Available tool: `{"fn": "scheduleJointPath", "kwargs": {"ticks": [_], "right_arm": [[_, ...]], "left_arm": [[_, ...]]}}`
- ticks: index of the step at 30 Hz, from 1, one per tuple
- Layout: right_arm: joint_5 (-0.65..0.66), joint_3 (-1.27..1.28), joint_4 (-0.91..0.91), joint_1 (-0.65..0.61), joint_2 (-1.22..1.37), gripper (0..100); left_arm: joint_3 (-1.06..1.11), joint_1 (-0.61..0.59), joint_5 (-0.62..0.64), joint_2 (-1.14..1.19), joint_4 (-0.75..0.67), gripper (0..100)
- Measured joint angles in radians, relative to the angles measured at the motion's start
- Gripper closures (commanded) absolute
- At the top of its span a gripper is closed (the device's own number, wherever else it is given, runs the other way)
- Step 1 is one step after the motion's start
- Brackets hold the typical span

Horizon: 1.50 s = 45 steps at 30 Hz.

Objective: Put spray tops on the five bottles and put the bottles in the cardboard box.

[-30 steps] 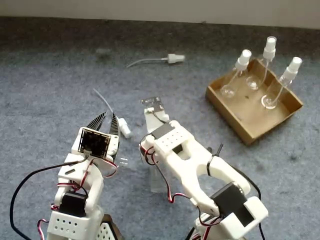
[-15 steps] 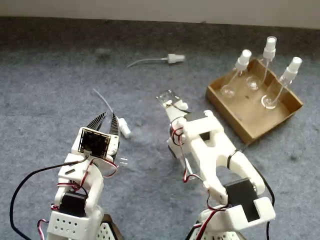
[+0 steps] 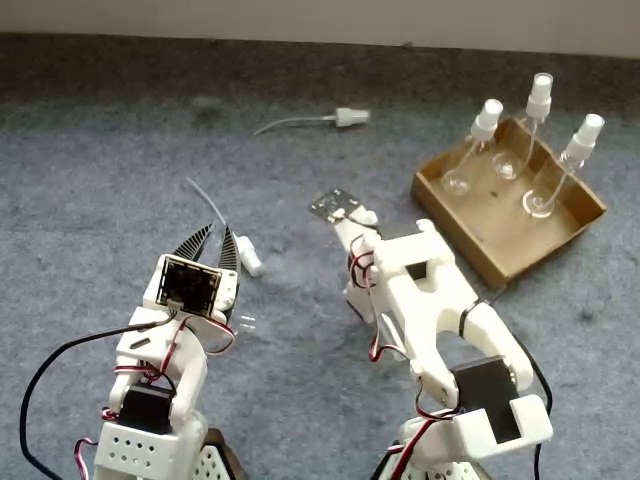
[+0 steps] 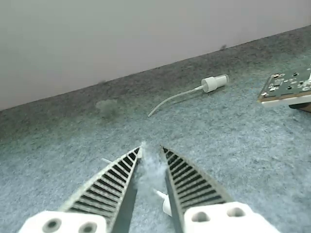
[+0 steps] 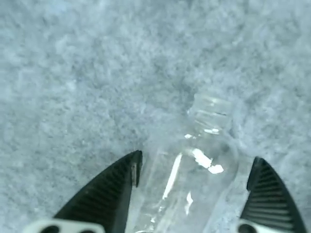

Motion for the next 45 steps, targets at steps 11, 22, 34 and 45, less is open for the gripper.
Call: {"fn": "scheduleJointPath", "kwargs": {"ticks": [11,22,34,45], "right_arm": [[-0.222,0.0,-0.017,-0.035,0.0,69.1],[-0.23,0.0,-0.055,-0.035,0.0,78.7],[-0.23,0.0,-0.04,-0.034,-0.031,80.0],[-0.233,0.005,-0.034,-0.035,-0.442,80.0]], "left_arm": [[0.0,0.0,0.0,0.0,0.0,99],[0.0,0.0,0.0,0.0,0.0,99],[0.0,0.0,-0.023,0.0,0.0,99],[0.0,0.0,-0.051,0.0,0.0,99]]}}
